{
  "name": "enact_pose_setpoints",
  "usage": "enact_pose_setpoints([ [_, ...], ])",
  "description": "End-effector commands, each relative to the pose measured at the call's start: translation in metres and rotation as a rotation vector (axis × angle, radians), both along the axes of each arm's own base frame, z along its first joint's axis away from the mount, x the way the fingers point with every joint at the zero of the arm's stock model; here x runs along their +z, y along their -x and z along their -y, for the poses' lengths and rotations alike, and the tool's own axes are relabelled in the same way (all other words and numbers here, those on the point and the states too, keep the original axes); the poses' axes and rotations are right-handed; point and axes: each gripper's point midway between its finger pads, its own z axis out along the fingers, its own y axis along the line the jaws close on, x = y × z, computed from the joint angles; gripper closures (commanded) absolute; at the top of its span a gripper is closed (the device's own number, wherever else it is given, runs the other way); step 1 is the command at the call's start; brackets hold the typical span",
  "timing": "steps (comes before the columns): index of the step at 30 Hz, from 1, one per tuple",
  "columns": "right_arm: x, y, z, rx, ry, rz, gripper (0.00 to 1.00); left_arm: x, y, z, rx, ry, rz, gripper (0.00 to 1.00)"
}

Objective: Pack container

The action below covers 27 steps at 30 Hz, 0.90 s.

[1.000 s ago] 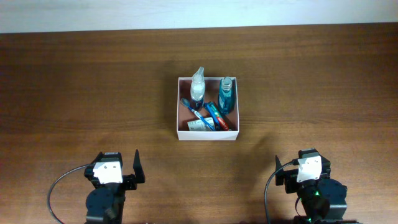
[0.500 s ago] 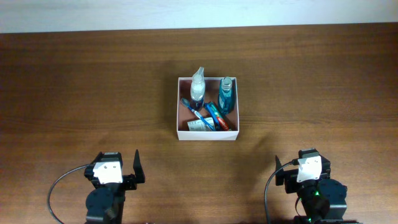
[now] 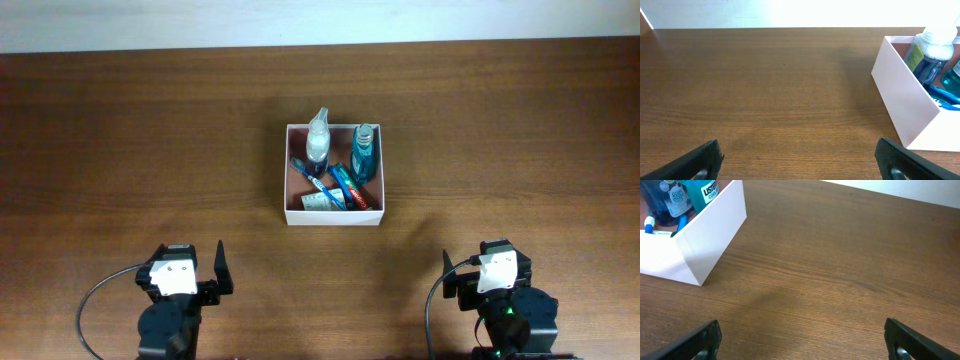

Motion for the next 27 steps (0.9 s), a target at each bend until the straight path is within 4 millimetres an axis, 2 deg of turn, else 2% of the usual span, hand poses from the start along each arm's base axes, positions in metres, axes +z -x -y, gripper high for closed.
enact_pose_setpoints([
  [1, -0.0023, -0.0002, -0.0012, 0.007, 0.002, -0.001, 0.01, -0.0022, -0.0002, -0.0020, 0.005, -0.019, 0.002, 0.00],
  [27, 0.0037, -0.0029, -0.0011, 0.007, 0.003, 0.025, 0.01, -0.0022, -0.0002, -0.0020, 0.005, -0.019, 0.002, 0.00],
])
